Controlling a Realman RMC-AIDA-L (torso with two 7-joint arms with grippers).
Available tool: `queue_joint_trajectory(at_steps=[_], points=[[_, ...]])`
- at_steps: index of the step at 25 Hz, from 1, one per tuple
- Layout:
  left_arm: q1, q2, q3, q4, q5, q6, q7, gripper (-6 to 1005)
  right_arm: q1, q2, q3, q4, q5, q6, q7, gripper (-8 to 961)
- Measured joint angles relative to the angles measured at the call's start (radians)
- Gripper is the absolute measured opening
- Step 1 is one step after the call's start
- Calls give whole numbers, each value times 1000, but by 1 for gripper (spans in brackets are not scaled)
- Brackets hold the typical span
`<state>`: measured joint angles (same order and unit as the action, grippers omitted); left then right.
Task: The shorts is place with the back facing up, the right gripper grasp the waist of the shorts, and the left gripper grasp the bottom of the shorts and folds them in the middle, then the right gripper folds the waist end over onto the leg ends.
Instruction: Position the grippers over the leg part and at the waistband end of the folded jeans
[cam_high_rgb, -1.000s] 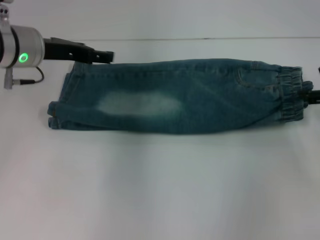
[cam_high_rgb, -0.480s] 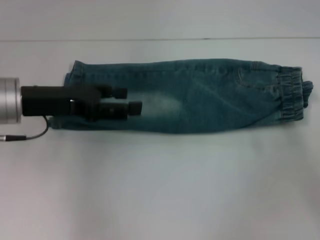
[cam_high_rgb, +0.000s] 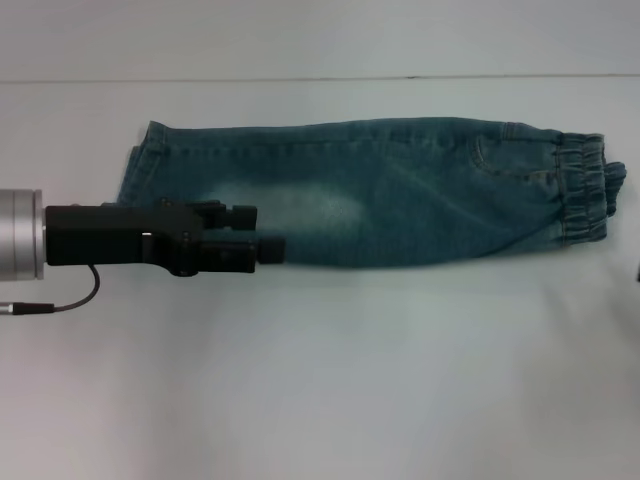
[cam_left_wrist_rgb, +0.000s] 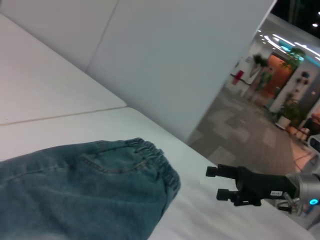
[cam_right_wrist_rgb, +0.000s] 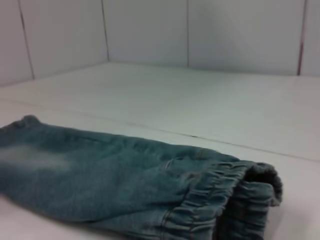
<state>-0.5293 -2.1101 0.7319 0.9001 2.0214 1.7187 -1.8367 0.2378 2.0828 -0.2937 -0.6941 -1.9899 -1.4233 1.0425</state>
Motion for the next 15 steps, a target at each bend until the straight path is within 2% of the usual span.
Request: queue_joint_trajectory(at_steps=[9,15], points=[[3,-6,43,-5,1,-62,16,821,102,-3,-8,28,-57,57,-12,865],[3,-11,48,-5,1,-64,28,820,176,-25,-27,109,-108,165,-11,859]])
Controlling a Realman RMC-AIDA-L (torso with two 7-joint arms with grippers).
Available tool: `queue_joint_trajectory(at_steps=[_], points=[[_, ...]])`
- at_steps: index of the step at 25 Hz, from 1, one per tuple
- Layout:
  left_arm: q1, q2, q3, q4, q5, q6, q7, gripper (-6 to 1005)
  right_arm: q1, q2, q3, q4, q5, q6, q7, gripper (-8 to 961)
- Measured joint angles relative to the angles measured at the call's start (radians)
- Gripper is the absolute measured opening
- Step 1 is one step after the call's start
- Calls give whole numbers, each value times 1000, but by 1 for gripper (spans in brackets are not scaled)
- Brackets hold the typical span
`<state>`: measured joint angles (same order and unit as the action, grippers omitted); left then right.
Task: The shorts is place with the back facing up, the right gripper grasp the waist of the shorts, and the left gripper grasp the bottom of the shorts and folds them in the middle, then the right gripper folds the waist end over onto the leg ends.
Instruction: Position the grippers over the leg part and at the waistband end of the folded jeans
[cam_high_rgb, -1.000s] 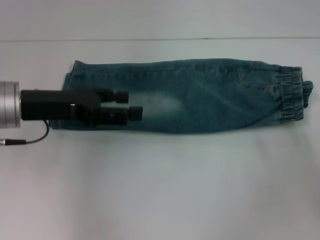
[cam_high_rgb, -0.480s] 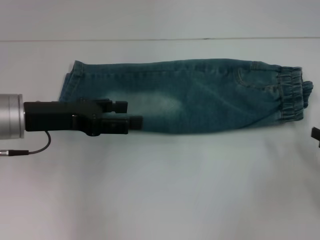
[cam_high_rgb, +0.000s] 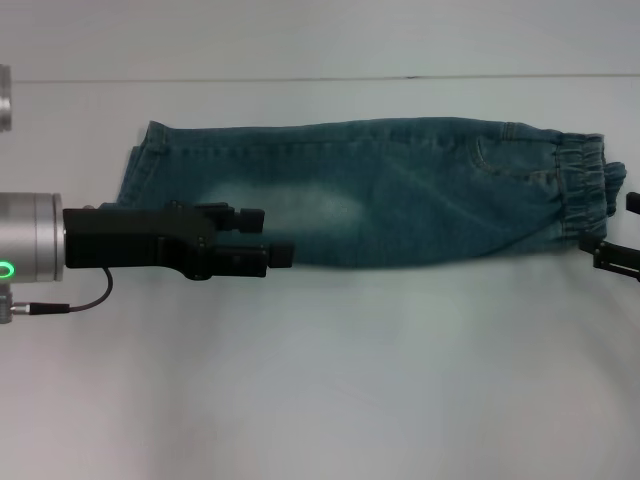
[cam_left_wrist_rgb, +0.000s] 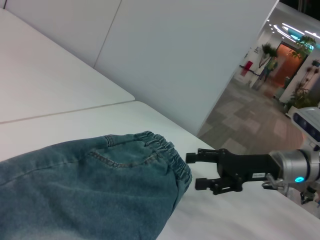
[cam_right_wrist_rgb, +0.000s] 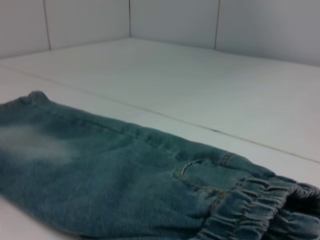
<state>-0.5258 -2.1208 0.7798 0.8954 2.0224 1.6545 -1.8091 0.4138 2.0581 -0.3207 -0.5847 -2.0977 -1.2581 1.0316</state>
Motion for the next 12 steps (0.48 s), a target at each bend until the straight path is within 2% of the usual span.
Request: queue_joint_trajectory(at_steps=[5,12], points=[[1,-1,0,-1,0,-8,5,817,30,-11,-27,42,-13,40,1,854],[-2,-2,-1,0,0,-17,7,816,36,-6,-104,46,-15,37,-13,847]])
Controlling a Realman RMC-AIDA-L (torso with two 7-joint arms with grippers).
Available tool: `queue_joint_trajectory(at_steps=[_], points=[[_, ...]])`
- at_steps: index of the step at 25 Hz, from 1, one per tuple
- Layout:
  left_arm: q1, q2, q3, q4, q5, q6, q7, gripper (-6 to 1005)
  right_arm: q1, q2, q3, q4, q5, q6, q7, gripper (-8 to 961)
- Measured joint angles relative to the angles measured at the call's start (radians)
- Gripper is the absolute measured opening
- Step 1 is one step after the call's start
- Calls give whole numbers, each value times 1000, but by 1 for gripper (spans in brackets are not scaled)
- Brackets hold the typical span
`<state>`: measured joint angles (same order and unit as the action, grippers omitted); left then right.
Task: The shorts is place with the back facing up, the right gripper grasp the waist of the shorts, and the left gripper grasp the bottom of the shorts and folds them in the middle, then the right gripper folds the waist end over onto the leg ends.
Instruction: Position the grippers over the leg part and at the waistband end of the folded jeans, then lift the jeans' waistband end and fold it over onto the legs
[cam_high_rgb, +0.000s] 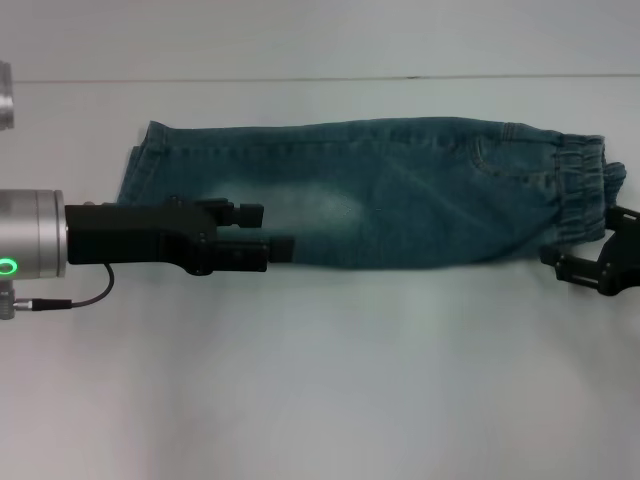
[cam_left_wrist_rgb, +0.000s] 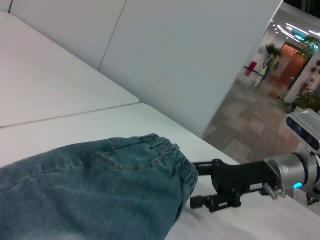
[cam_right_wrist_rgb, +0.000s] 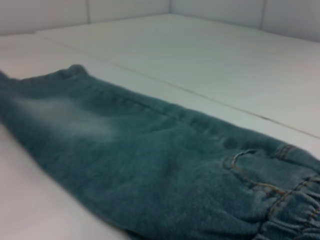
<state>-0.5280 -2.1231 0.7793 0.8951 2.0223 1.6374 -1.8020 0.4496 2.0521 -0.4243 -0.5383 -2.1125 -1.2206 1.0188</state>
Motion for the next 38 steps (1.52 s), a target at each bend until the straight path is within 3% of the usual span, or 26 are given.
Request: queue_joint_trajectory(at_steps=[5,11,14,19,23,26,34,38], points=[[-1,-4,2,-1,0,-14,13,814,-13,0,-15,-1,-1,-8,-19,842],[2,-15,7,-4,-1,-48,26,811,-25,-5,-14,-3,-1,-15,-20,617],[4,-21,11,-5,-1,-60,26,810,-30,-5,-11,-4,-1,-25,-24,375],[8,-28,45,-14,-1,-113,28,808,-37,-8,-18,-7,-2,-44,-23,138],[-2,-37,81,-55,-4,-172,57,804,-46,-14,-23,-21,-19,-92,-17,107],[-28,-45,110,-115,-18,-232,96,801,-56,-6,-25,-59,-31,-120,-5,85],[-134,-51,188,-353,-191,-370,274,533,-89,32,-28,-202,-71,-205,60,54],[-184,-52,251,-451,-301,-488,301,373,-103,34,-28,-233,-73,-241,77,53]])
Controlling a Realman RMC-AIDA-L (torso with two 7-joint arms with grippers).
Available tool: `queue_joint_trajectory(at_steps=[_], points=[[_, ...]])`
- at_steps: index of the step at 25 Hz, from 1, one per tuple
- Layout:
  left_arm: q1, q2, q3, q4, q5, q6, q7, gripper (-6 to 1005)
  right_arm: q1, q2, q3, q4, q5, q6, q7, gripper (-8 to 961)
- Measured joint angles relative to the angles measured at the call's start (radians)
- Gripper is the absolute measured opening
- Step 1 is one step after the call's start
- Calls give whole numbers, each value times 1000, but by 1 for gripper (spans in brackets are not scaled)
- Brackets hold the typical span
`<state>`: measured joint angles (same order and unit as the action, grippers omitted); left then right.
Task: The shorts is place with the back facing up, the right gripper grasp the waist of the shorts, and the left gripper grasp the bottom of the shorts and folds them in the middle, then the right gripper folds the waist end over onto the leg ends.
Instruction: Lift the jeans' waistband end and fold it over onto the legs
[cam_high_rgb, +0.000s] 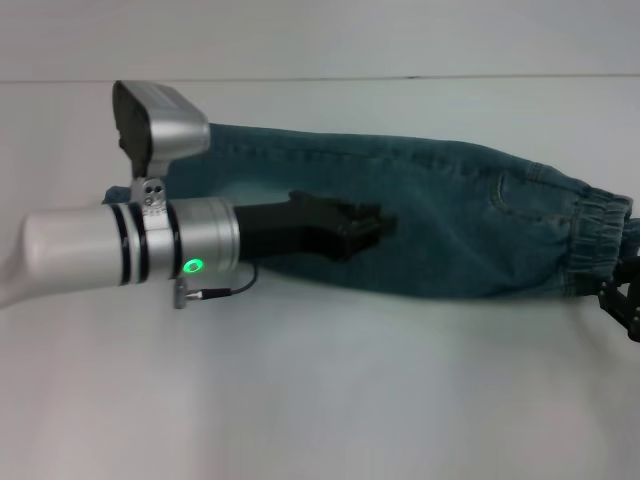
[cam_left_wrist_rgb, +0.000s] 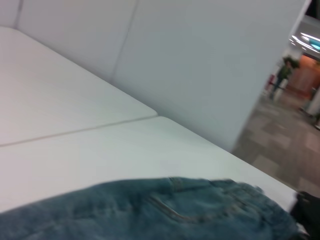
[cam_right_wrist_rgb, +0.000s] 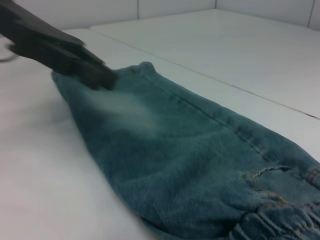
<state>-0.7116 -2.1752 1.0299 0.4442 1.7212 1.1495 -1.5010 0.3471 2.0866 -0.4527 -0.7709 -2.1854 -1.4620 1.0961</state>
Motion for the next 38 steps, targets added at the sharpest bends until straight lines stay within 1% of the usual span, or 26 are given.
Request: queue_joint_trajectory(at_steps=[2,6,10,12,18,19,22,25,28,32,36,38], points=[[-16,0,37,-37,-69,-46,32,331,-5,0,0,-23,0,-32,11,53],[-46,0,144,-107,-234,-148,95,246,-16,3,0,-82,0,-101,46,53],[-49,0,253,-119,-338,-238,104,162,-25,3,7,-137,3,-173,80,53],[-50,0,298,-123,-371,-266,104,-5,-29,3,12,-181,12,-214,102,53],[-51,0,438,-135,-481,-326,105,0,-30,1,23,-264,68,-309,156,52],[-51,0,478,-135,-509,-336,105,0,-30,1,25,-280,78,-327,164,52],[-48,0,549,-132,-569,-348,106,0,-27,0,26,-320,111,-356,190,52],[-45,0,596,-129,-614,-358,106,0,-21,-6,28,-334,143,-383,212,52],[-41,0,630,-124,-647,-354,106,1,-9,-9,33,-339,162,-374,226,51],[-29,0,700,-107,-699,-353,106,1,37,-19,39,-311,170,-325,242,51],[-10,0,764,-81,-746,-354,104,1,117,-40,36,-239,171,-306,250,51],[-3,0,784,-75,-765,-357,104,1,161,-45,31,-207,171,-303,247,51]])
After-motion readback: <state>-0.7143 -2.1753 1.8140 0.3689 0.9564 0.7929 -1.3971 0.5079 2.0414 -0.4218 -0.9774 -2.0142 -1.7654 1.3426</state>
